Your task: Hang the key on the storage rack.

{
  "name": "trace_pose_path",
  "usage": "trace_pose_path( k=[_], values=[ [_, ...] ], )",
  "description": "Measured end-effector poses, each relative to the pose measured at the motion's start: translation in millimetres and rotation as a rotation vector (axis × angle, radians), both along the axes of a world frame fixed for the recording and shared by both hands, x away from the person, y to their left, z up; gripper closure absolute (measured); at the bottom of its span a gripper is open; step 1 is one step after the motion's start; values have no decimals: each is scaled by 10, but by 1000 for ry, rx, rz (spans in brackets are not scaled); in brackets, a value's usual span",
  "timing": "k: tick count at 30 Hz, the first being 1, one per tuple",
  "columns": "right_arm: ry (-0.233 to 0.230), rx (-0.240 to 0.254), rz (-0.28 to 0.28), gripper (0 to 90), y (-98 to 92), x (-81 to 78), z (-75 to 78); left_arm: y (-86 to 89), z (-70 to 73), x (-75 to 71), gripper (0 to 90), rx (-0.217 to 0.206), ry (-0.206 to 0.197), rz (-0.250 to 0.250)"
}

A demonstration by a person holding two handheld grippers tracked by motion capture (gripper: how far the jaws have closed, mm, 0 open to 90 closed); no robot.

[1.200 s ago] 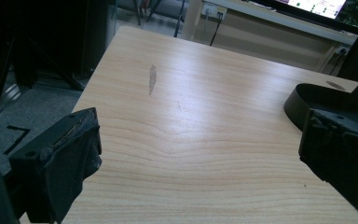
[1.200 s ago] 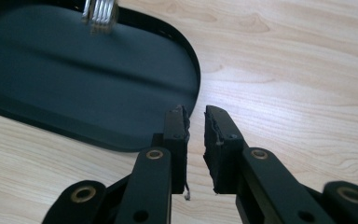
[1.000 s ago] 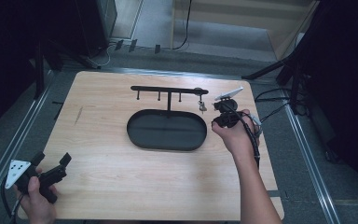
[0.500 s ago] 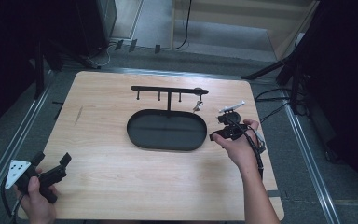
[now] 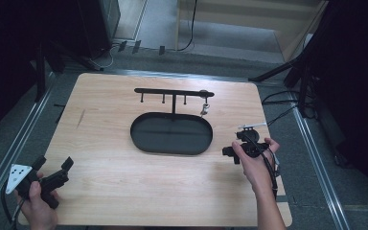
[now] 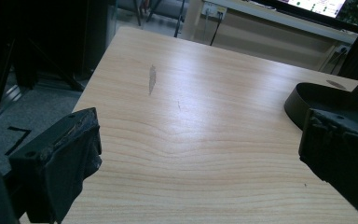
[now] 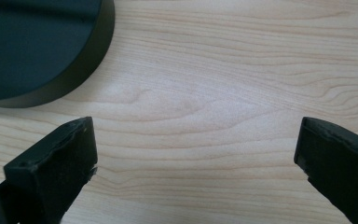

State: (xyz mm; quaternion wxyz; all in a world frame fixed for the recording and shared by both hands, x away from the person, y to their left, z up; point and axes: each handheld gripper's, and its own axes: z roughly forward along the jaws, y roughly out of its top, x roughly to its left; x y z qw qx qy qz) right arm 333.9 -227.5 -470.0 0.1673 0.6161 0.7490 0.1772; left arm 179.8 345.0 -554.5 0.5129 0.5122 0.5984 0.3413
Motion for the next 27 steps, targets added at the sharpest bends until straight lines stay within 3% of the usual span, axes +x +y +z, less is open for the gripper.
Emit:
trace_pose_path(
  k=[9,10,12,16,27],
  values=[
    [-55,70,28,0,-162,-218,-271,-1,0,0,0,1,0,0],
    [-88,84,29,0,-209,-286,-343,-1,0,0,0,1,0,0],
    [-94,92,24,0,-227,-314,-365,-2,0,0,0,1,0,0],
    [-175,138,9,0,-369,-487,-493,-8,1,0,0,6,1,-1],
    [-311,180,-13,0,-644,-792,-643,-22,4,1,0,14,3,1]
  ],
)
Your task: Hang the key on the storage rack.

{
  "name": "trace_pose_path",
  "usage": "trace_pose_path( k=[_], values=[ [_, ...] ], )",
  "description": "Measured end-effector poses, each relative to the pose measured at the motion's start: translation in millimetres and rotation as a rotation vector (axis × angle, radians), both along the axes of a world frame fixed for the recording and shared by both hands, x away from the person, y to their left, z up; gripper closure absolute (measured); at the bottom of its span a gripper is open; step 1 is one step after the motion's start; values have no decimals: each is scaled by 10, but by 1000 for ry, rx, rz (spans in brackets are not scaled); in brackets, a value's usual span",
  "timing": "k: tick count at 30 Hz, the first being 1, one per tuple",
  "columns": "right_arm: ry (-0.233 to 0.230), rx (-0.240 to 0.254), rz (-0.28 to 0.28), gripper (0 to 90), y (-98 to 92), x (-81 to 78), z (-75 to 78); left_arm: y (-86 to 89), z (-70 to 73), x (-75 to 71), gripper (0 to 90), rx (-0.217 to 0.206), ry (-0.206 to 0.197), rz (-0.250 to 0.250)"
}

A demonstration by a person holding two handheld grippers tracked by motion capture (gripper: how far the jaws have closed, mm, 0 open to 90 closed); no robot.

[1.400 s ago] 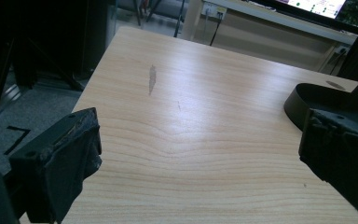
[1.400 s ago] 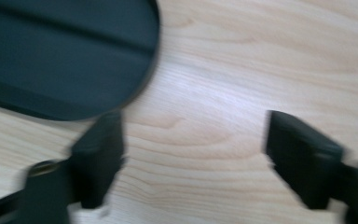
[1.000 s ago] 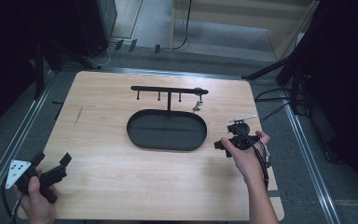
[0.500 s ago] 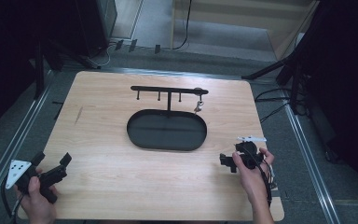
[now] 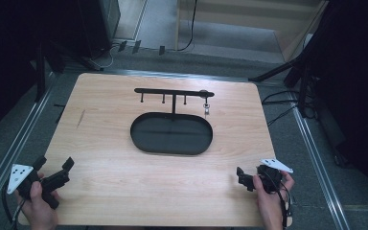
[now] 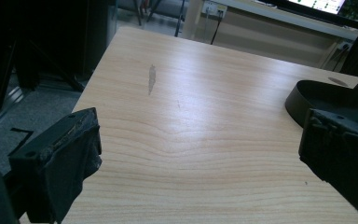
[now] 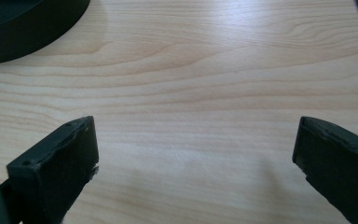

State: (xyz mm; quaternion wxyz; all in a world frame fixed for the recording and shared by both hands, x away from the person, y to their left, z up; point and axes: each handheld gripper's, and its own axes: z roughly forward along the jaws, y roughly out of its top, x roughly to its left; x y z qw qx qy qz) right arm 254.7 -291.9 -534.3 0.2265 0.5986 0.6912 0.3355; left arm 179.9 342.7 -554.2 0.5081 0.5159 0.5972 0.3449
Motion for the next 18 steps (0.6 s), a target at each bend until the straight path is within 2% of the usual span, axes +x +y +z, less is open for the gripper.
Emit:
trace_pose_path(
  k=[2,3,5,7,9,14,18],
  values=[
    [-22,-1,-9,23,-45,-77,-7,-2,0,0,0,2,-1,1],
    [-60,1,-21,52,-84,-160,-7,-5,1,2,0,6,6,12],
    [-70,2,-20,52,-99,-186,-9,-6,2,4,0,3,10,15],
    [-109,10,-21,52,-160,-262,-28,-5,1,5,0,2,11,16],
    [-113,14,-26,52,-173,-273,-32,-4,1,7,0,1,12,18],
    [-140,86,-40,52,-251,-313,-79,-2,5,11,0,5,32,14],
    [-142,118,-53,59,-239,-309,-82,-13,11,31,0,25,64,14]
  ],
)
